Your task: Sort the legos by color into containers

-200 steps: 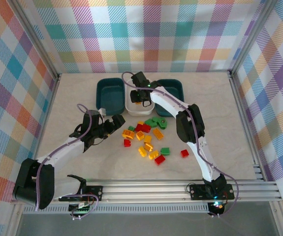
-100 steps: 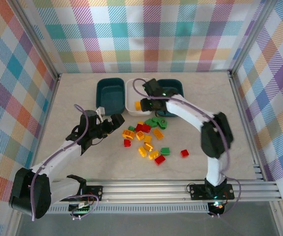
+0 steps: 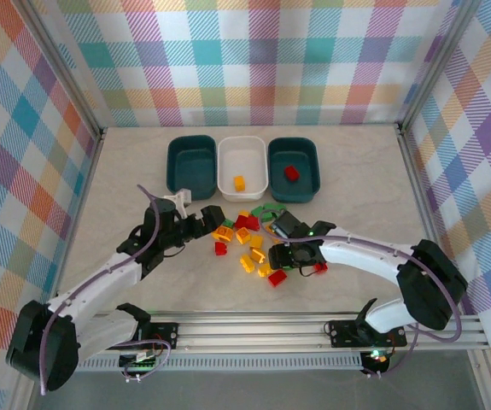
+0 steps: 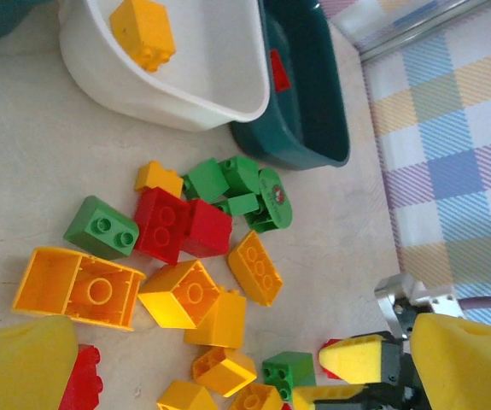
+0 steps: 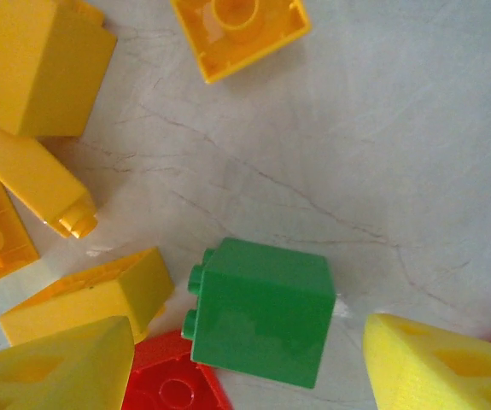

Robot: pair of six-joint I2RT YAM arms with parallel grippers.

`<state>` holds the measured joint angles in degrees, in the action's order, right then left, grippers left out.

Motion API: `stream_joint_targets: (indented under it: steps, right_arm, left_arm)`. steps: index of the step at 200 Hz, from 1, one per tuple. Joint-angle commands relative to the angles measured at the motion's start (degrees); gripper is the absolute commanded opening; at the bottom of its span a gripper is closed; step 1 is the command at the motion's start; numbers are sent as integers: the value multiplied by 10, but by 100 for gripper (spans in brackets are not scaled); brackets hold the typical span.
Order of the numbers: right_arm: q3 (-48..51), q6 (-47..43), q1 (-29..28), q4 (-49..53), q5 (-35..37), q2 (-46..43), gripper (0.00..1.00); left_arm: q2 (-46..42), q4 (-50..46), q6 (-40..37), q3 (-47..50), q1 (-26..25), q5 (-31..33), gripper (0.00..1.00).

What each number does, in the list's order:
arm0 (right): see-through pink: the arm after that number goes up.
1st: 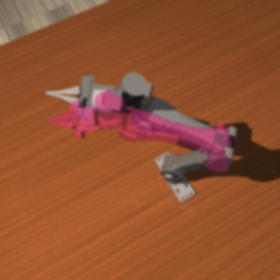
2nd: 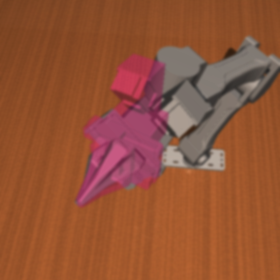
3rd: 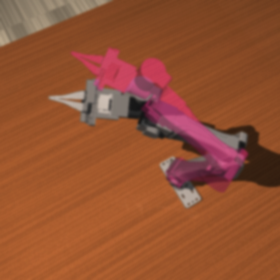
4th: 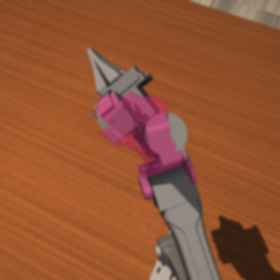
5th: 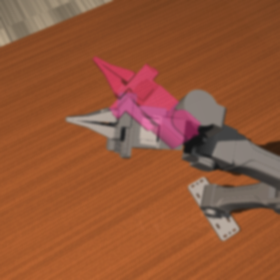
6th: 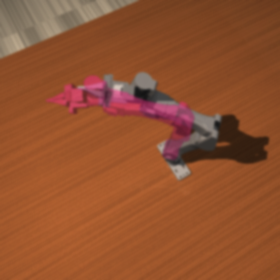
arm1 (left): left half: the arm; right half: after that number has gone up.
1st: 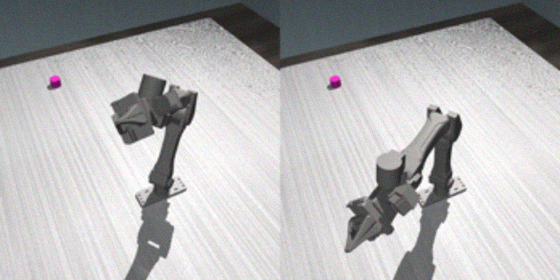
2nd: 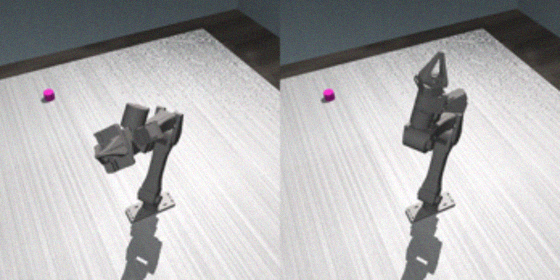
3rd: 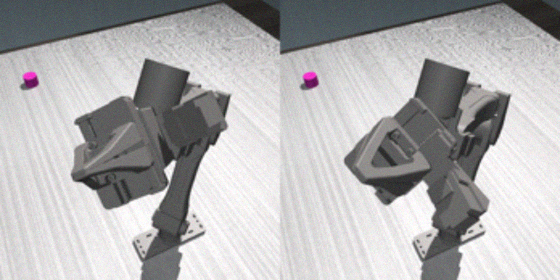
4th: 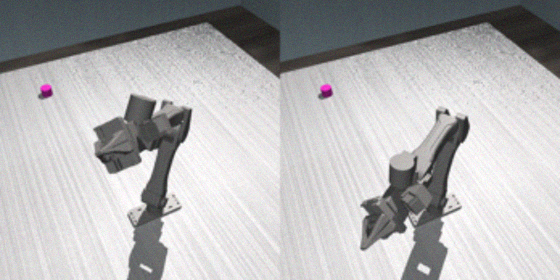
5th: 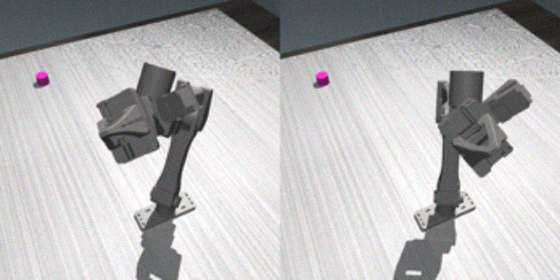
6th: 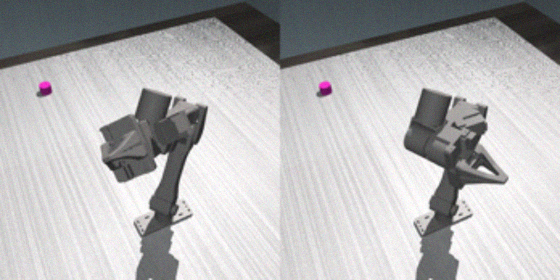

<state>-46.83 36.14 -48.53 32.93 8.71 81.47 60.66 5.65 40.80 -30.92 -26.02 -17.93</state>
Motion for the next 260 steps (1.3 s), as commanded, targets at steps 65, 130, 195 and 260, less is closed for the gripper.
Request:
stream_joint_targets:
  steps: [65,130,195,260]
  right_arm:
    - [14,35,0,-17,44,38,60]
    - [21,23,14,-33,42,60,51]
    - [-38,-11,14,-8,88,10,37]
    - [-289,-121,14,-134,18,161,36]
  left_arm:
    - [-9,5,-1,-1,-10,15,100]
    - [13,13,1,-5,-10,11,100]
    - [1,-60,1,-18,-3,87,100]
    - [-14,-81,98,9,147,52,100]
